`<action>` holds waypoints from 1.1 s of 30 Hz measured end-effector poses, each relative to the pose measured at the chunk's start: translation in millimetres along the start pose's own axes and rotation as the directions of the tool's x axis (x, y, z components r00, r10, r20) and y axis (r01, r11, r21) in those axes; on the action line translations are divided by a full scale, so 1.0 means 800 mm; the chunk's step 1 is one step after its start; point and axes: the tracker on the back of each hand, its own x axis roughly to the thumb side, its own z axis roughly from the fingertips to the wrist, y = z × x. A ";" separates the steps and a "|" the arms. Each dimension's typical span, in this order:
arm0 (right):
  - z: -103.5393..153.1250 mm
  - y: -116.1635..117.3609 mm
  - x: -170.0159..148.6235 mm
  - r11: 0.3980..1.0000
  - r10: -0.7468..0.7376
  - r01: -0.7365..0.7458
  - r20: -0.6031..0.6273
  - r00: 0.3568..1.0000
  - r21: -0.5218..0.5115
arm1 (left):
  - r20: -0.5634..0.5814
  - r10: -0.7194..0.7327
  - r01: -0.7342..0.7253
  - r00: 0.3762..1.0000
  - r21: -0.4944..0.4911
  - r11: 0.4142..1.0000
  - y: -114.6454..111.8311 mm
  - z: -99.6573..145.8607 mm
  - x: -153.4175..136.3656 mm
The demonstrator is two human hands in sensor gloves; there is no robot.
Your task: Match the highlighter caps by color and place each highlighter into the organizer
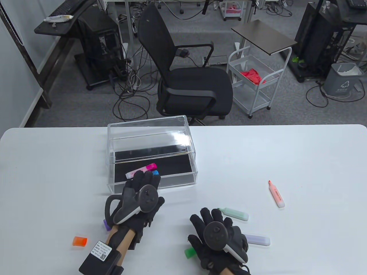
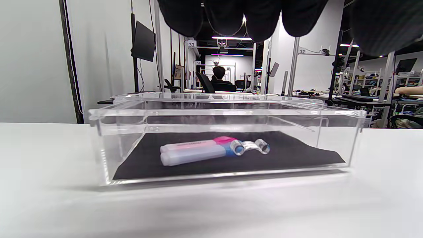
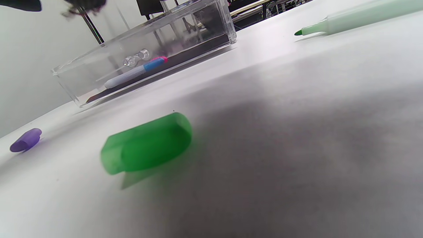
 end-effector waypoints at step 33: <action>0.029 -0.120 -0.040 0.974 0.153 -0.181 -0.193 0.969 -0.137 | -0.127 0.028 -0.037 0.991 -0.064 0.997 -0.072 0.097 -0.031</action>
